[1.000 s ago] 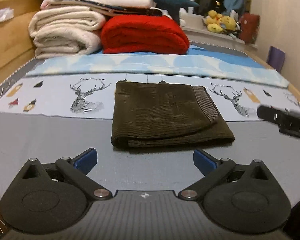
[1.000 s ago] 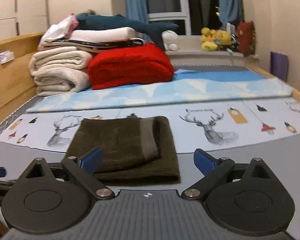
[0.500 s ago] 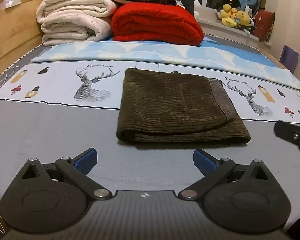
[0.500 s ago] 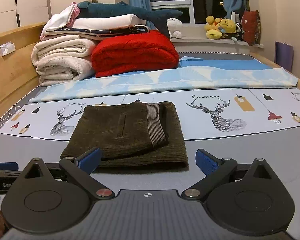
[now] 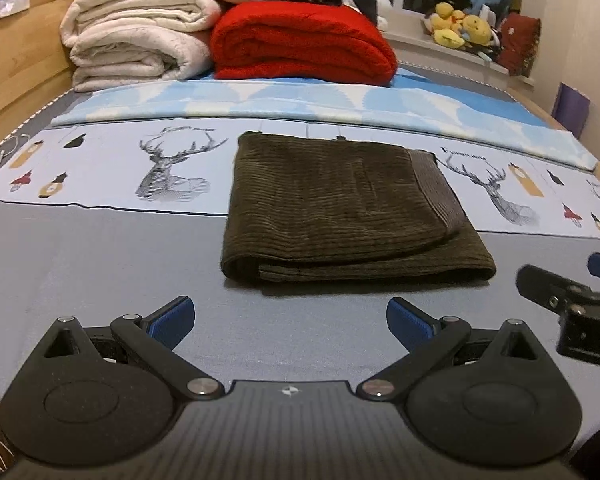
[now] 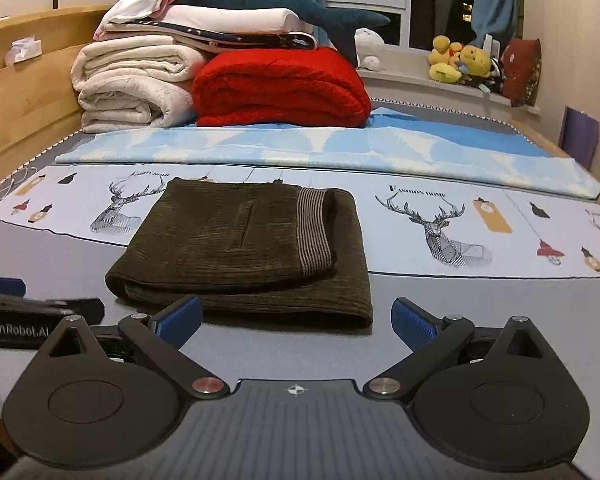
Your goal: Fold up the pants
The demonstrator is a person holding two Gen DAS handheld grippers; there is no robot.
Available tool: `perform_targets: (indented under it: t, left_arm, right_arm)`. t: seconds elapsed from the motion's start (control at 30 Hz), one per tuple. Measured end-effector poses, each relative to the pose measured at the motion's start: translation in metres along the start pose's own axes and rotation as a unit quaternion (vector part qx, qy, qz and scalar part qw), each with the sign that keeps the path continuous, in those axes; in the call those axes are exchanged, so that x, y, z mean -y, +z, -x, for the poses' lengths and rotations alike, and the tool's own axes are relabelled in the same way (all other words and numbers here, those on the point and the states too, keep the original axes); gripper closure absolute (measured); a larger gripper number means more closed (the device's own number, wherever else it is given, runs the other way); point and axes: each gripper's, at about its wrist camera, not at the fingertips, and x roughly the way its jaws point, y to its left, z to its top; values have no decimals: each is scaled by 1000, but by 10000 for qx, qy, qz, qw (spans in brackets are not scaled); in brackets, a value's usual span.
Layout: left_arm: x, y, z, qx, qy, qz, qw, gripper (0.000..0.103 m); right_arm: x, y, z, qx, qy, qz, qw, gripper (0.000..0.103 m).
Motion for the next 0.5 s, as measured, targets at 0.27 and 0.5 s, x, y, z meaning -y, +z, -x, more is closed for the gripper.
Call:
perform_targets:
  t: [0.27, 0.5]
  left_arm:
    - [6, -2, -3, -33, -53, -164, 9998, 1]
    - [6, -2, -6, -71, -54, -198, 9998, 1]
  right_arm:
    - [-8, -3, -2, -45, 46, 189, 9998, 3]
    - [-11, -2, -2, -44, 57, 228, 9997, 3]
